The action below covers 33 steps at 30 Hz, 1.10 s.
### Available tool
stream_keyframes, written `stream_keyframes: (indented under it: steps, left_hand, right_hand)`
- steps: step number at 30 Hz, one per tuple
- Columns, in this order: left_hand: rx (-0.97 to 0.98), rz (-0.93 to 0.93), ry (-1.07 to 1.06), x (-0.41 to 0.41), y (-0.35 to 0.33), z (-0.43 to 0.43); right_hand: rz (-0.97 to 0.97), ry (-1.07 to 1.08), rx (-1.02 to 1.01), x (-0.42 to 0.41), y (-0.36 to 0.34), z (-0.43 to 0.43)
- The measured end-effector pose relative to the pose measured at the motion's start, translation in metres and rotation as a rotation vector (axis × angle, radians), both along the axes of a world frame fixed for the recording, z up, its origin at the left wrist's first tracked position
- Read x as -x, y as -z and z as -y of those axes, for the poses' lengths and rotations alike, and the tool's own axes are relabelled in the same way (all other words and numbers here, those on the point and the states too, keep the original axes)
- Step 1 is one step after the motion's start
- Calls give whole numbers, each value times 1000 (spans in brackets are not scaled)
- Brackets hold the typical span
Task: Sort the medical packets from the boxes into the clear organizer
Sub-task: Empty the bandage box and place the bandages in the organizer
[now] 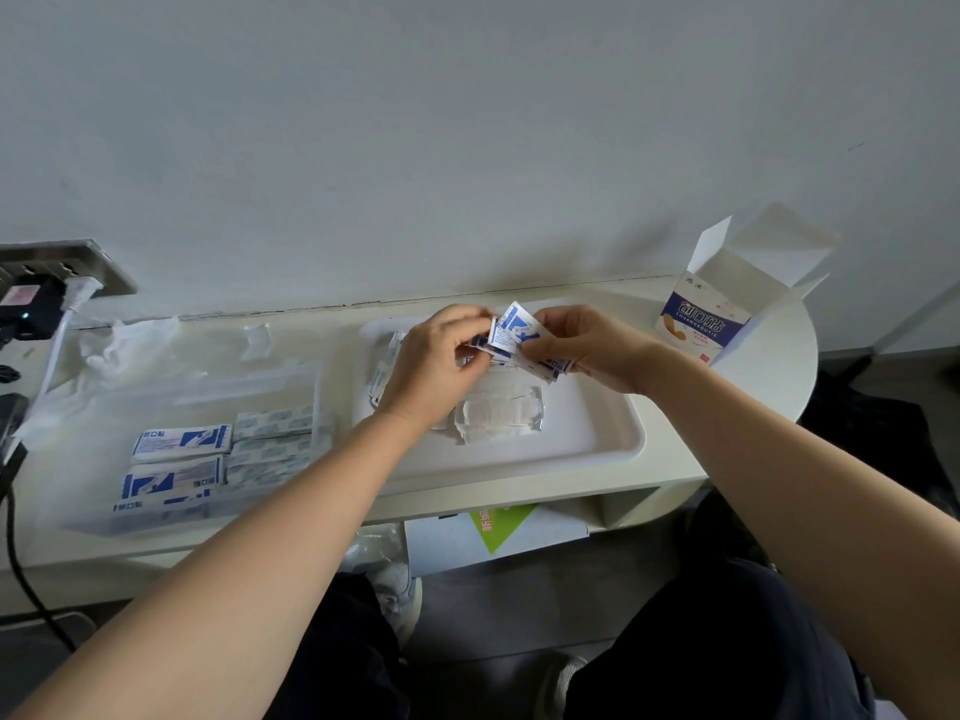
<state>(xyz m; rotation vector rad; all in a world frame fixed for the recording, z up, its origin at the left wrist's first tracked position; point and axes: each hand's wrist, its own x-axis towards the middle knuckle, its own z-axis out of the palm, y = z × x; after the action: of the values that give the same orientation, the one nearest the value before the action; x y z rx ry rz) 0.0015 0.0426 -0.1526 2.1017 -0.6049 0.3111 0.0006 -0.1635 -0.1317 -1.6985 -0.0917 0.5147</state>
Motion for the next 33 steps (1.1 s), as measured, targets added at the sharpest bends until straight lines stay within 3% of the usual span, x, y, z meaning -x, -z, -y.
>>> stream_keyframes:
  steps: [4,7,12,17,33]
  left_hand:
    - [216,-495,-6,0,1,0]
    - [244,-698,-14,-2,3,4]
    - [-36,-463,-91,2,4,24]
    - [-362,-315,-103,3,14,29]
    - [-327,-399,-134,2,13,37]
  right_hand:
    - [187,75,189,2,-1,4]
    - [376,73,436,3,1,2]
    - [662,134,655,6,12,-2]
    - [686,58,779,16,38,2]
    - [476,65,896,13,26,14]
